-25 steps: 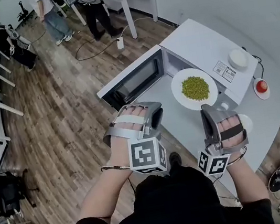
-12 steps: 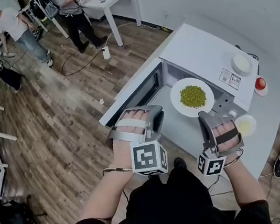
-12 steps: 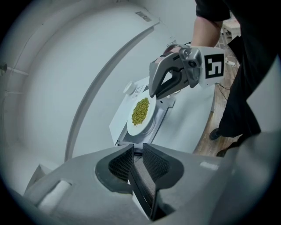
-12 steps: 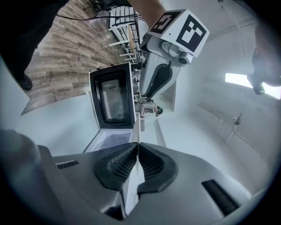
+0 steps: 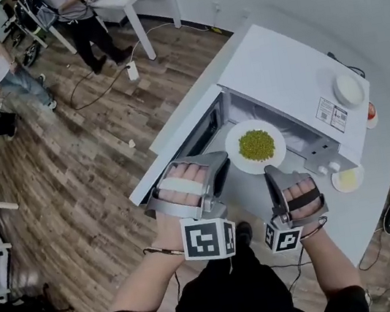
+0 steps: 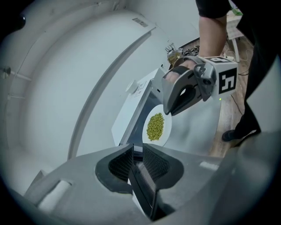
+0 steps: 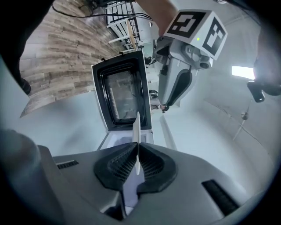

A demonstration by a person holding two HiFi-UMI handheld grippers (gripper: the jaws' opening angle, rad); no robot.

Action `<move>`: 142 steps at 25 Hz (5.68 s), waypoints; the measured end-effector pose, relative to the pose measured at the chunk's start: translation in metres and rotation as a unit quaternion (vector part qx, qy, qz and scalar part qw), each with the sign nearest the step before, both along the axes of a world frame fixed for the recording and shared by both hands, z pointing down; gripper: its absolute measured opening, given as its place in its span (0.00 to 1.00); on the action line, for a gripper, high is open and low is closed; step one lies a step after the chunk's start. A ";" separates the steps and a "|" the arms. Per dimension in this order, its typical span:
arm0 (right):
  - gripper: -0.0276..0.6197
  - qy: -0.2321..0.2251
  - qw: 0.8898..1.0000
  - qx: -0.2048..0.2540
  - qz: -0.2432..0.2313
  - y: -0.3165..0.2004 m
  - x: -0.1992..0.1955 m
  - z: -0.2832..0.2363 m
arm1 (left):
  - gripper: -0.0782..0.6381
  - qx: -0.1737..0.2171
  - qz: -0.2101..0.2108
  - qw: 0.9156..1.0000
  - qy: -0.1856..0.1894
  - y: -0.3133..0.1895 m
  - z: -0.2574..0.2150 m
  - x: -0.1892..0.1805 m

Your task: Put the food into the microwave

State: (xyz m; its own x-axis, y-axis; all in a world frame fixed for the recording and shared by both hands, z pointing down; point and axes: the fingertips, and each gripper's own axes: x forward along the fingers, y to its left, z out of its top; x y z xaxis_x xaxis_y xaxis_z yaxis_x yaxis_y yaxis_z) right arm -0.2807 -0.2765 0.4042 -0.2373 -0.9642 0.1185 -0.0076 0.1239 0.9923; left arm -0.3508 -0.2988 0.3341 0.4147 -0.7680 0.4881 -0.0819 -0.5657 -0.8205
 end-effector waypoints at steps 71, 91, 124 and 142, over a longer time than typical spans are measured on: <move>0.30 -0.380 0.820 -0.399 0.153 -0.081 0.037 0.106 | 0.21 -0.221 -0.062 0.954 0.194 0.098 0.011 -0.047; 0.13 -0.616 0.623 -0.463 0.132 0.150 -0.011 0.004 | 0.21 -0.362 0.010 0.819 0.446 0.155 0.006 -0.023; 0.06 -0.718 0.613 -0.321 -0.070 0.253 0.178 -0.139 | 0.19 -0.310 0.054 0.794 0.520 0.242 -0.089 0.193; 0.06 -0.710 0.635 -0.299 -0.047 0.235 0.159 -0.142 | 0.19 -0.305 0.075 0.798 0.514 0.222 -0.098 0.167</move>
State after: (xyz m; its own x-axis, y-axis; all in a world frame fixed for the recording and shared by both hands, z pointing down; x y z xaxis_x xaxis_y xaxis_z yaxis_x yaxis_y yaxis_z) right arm -0.1218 -0.0417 0.2619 -0.5685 -0.8206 0.0585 -0.8071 0.5425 -0.2332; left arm -0.1838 -0.0771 0.2365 0.9020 -0.4214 0.0942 -0.4281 -0.9012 0.0676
